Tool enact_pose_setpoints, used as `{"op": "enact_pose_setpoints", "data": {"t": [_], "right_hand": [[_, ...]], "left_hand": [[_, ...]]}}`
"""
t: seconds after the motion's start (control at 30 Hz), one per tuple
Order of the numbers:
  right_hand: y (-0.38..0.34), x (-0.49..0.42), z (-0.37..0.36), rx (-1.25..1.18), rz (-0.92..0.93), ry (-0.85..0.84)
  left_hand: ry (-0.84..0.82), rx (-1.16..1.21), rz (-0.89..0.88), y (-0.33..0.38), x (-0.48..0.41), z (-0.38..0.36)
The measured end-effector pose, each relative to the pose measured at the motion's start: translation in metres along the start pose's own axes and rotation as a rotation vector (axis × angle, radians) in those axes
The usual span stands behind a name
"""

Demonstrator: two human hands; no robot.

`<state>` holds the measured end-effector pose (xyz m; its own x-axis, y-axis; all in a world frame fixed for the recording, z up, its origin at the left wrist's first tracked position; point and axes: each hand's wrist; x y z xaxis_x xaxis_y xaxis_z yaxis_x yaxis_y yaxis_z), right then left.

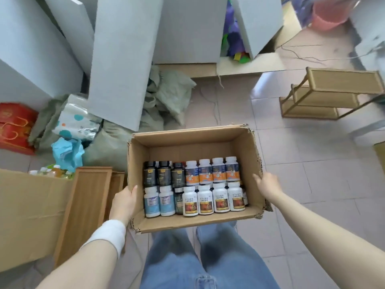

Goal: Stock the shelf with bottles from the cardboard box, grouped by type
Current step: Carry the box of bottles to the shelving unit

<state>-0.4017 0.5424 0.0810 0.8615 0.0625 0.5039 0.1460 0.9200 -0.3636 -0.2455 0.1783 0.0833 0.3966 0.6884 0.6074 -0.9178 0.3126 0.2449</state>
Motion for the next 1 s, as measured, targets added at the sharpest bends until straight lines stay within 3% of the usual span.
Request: {"op": "enact_pose_setpoints", "data": {"t": [0.4,1.0], "right_hand": [[0.218,-0.061,0.149,-0.035,-0.263,0.129],[0.395,-0.277,0.384,-0.159,-0.515,0.22]], "left_hand": [[-0.131,-0.14,-0.247,0.267,0.055,-0.144],[-0.226,-0.294,-0.462,0.708,0.079,-0.296]]}}
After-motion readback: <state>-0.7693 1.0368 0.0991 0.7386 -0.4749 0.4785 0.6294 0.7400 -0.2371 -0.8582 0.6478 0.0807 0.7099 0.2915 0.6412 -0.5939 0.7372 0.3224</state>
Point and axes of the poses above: each hand's wrist, its own x-axis away from the middle knuckle, its own z-axis out of the back of the hand, y = z × x, and after that the axes turned 14 degrees about z, right-handed
